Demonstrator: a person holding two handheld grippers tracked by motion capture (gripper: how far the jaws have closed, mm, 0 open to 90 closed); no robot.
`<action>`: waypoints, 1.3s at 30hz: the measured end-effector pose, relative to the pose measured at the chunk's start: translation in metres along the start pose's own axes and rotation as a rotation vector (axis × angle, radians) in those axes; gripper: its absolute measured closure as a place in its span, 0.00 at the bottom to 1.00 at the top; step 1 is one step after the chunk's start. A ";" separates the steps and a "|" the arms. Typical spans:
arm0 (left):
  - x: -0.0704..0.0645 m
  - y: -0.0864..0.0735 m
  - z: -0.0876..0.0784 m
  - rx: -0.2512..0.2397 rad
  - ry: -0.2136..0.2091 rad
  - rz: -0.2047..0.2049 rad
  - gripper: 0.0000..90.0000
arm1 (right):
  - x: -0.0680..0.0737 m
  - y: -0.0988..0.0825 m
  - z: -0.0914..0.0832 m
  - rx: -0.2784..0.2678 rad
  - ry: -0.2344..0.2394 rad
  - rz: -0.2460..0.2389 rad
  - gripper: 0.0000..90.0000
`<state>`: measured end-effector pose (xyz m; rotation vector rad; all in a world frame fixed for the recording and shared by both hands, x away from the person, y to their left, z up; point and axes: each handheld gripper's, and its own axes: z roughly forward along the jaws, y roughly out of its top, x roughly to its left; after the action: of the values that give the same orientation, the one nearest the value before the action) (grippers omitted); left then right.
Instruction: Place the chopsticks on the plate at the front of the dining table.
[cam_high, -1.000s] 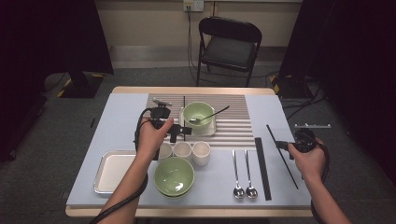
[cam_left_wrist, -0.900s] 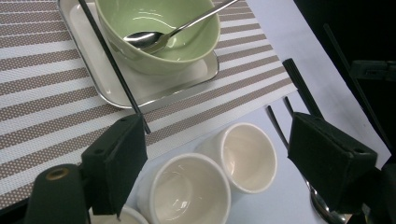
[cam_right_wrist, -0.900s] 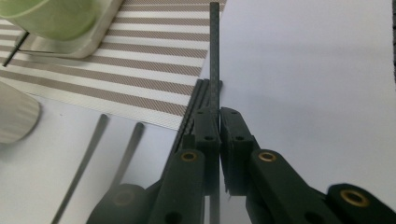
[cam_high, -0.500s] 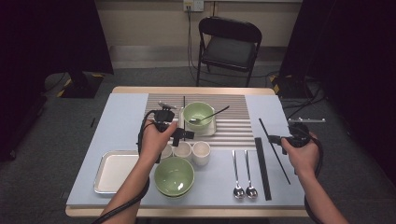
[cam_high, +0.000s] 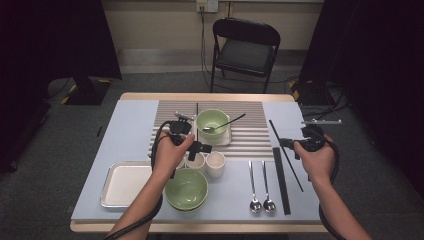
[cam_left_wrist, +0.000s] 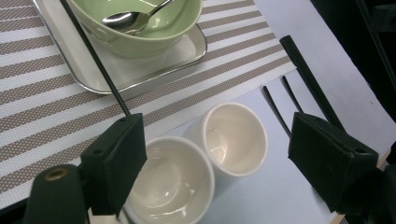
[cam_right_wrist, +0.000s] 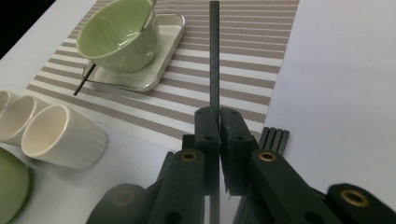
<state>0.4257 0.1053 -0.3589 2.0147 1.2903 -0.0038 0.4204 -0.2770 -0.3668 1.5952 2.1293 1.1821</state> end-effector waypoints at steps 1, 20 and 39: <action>-0.001 0.000 0.000 0.000 -0.002 -0.001 0.21 | 0.002 0.001 0.000 0.000 0.003 -0.001 0.96; -0.025 0.002 0.016 0.000 -0.046 0.026 0.21 | 0.026 0.010 0.004 -0.034 0.064 -0.004 0.96; -0.040 0.004 0.028 -0.002 -0.081 0.015 0.21 | 0.050 0.024 0.010 -0.043 0.077 -0.019 0.96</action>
<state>0.4186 0.0569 -0.3623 2.0014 1.2245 -0.0758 0.4235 -0.2261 -0.3422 1.5310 2.1455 1.2946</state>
